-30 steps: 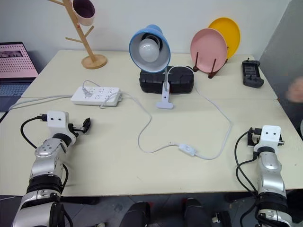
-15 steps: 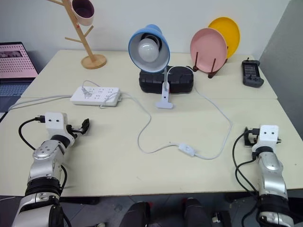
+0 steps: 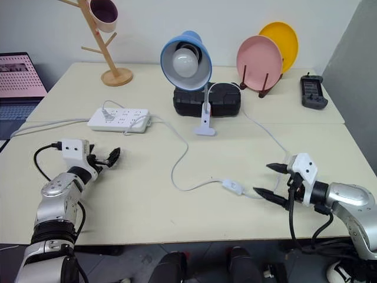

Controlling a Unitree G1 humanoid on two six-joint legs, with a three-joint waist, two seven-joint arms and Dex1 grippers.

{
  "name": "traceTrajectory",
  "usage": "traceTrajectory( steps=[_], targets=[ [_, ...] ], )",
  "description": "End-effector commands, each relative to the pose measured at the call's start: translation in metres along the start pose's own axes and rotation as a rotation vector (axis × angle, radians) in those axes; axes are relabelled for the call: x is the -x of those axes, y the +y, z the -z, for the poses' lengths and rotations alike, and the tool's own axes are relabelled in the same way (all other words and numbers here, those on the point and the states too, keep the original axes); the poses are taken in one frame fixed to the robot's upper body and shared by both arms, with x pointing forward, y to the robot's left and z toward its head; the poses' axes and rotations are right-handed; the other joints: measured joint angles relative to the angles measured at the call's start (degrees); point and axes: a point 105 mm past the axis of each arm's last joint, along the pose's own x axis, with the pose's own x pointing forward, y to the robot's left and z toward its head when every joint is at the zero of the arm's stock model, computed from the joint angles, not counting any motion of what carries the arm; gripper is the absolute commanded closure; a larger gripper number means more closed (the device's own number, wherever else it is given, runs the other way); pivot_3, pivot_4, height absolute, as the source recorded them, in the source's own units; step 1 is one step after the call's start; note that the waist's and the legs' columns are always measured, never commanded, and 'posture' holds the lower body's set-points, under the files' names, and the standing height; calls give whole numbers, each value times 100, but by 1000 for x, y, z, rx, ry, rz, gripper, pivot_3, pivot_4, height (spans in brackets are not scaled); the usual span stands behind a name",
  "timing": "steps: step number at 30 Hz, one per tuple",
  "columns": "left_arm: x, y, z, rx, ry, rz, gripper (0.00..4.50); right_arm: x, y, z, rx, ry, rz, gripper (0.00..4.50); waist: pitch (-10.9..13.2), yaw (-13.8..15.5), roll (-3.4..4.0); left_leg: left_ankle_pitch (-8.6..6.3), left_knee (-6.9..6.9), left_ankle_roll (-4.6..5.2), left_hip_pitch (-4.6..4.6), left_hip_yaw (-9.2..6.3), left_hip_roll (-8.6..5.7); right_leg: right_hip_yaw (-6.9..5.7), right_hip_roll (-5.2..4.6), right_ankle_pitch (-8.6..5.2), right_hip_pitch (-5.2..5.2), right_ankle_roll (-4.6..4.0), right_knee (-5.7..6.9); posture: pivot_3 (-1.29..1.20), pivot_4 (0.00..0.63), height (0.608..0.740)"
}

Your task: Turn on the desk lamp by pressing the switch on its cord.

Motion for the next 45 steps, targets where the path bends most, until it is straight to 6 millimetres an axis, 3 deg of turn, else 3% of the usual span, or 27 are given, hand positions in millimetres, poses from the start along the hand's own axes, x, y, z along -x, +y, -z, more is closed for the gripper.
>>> traceTrajectory(
  steps=[1,4,8,14,18,25,28,40,45],
  targets=[
    [28,-71,-50,-131,21,563,11,-4,-4,-3,44,-1,-36,0,3,-7,-6,0,-2,0,-5,0,1,0,1,1,-5,-2,-1,0,150,740],
    [67,-108,-52,-193,179,877,11,-11,-4,0,32,1,-63,0,2,-55,-1,-1,-7,0,-5,3,3,4,0,1,-9,-9,-5,0,150,740],
    [83,-126,-61,-248,228,1024,11,-22,1,1,30,-11,-102,0,1,-66,15,-1,-9,1,3,7,3,4,0,-7,-8,-8,0,0,150,740],
    [76,-139,-77,-326,175,1084,11,-35,18,3,0,-24,-182,0,2,-17,15,-1,-1,1,0,3,6,3,8,-9,-7,-10,-4,0,150,740],
    [75,-142,-72,-317,155,1072,11,-46,24,12,-8,-28,-178,0,2,-14,15,-1,-3,2,-5,4,6,4,8,-9,-10,-7,-6,0,150,740],
    [74,-145,-72,-311,125,1051,11,-61,12,17,-10,-58,-95,0,2,-12,15,-1,3,2,-5,2,10,5,13,-9,-12,-9,1,0,150,740],
    [73,-145,-72,-310,115,1038,0,-63,14,19,3,-52,-115,406,2,-3,14,-1,2,2,-5,2,9,4,13,-8,-10,-8,0,0,150,740],
    [72,-145,-73,-294,105,1029,0,-58,19,24,51,-30,-138,3391,2,-2,15,-1,1,2,-5,1,9,4,13,-8,-11,-8,0,0,150,740],
    [71,-145,-73,-288,103,1026,0,-53,18,27,68,-17,-135,3437,2,-2,15,-1,2,2,-4,1,9,4,13,-8,-11,-8,2,0,150,740]
  ],
)
